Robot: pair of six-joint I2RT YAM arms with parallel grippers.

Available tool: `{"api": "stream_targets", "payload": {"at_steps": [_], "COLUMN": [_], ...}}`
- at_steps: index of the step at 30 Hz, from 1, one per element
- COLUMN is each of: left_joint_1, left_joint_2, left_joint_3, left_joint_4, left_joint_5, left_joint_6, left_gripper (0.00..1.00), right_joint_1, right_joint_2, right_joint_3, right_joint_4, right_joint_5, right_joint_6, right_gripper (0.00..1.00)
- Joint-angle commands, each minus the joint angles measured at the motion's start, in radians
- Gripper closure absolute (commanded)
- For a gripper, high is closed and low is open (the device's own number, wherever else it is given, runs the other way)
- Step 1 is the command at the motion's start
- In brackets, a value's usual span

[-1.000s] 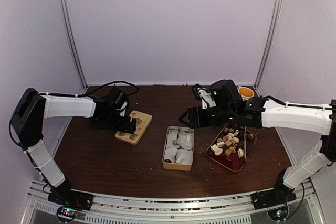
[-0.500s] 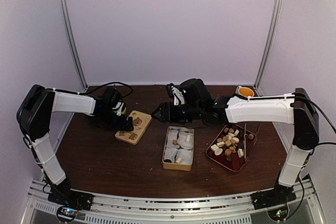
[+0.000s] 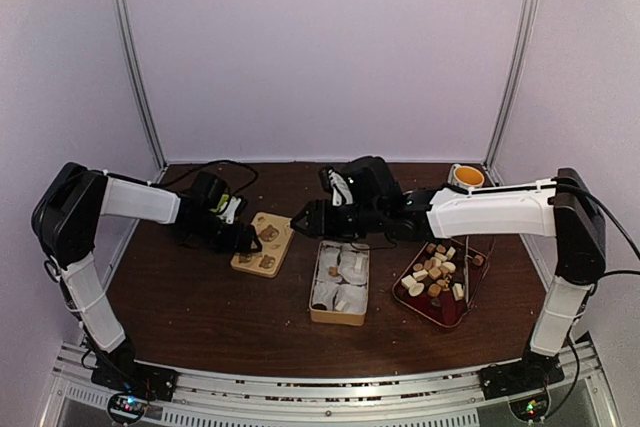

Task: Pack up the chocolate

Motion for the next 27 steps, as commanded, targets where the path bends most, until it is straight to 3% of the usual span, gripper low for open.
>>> {"api": "stream_targets", "payload": {"at_steps": [1,7,10,14,20,24,27], "left_joint_1": [-0.081,-0.231,-0.242,-0.22,-0.108,-0.101,-0.101], "left_joint_2": [-0.038,-0.183,-0.305,-0.424,-0.406,-0.337,-0.314], "left_joint_3": [-0.133,-0.294,-0.358,-0.347,-0.293,-0.256,-0.266], "left_joint_4": [-0.013,0.074,0.095,-0.007,0.016,0.069,0.127], "left_joint_5": [0.102,0.065,0.026,-0.108,-0.088,-0.075,-0.081], "left_joint_6": [-0.044,-0.217,-0.269,-0.251,-0.2,-0.215,-0.238], "left_gripper": [0.21,0.21,0.19,0.14,0.13,0.16,0.19], "right_joint_1": [0.003,0.027,0.064,0.102,0.108,0.101,0.1], "right_joint_2": [-0.016,0.034,0.063,0.113,0.23,0.306,0.353], "right_joint_3": [-0.01,0.045,0.092,0.163,0.33,0.431,0.49], "right_joint_4": [-0.024,-0.126,-0.172,-0.21,-0.326,-0.392,-0.441], "right_joint_5": [0.05,0.126,0.164,0.222,0.306,0.355,0.376], "right_joint_6": [0.029,0.095,0.123,0.15,0.167,0.192,0.222], "right_gripper": [0.44,0.5,0.5,0.49,0.49,0.5,0.56]}}
